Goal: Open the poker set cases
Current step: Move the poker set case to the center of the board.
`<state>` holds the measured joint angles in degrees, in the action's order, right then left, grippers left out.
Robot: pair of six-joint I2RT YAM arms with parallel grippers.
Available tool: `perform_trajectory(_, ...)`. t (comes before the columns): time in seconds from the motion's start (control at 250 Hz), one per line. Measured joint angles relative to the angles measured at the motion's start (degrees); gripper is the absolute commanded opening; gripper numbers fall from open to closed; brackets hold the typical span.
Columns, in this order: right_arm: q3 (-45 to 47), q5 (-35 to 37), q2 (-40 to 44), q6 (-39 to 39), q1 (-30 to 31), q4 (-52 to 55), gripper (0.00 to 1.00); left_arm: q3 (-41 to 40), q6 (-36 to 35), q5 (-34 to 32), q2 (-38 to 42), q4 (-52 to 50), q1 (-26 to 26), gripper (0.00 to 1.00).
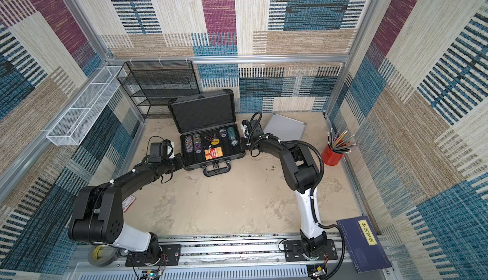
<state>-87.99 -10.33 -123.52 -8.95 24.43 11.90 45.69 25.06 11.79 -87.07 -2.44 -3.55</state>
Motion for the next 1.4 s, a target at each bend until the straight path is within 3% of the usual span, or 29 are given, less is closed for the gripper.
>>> perform_trajectory(0.168, 0.66, 0.42, 0.0, -0.74, -0.02, -0.35, 0.41, 1.05, -1.31, -3.61, 0.94, -3.1, 0.0, 0.36)
perform_trajectory(0.432, 1.29, 0.35, 0.0, -1.51, 0.09, -1.57, 0.33, 2.25, -3.08, -8.76, 1.64, -7.69, 0.07, 0.38)
perform_trajectory(0.8, 2.84, -0.22, 0.48, -2.16, 0.26, -3.5, 0.24, 6.4, -3.28, -8.5, -5.2, -10.97, 0.09, 0.31)
perform_trajectory(1.4, 5.16, 4.74, 1.25, -8.15, 3.13, -6.51, 0.07, 12.66, -5.09, -8.41, -9.75, -16.74, -0.31, 0.08)
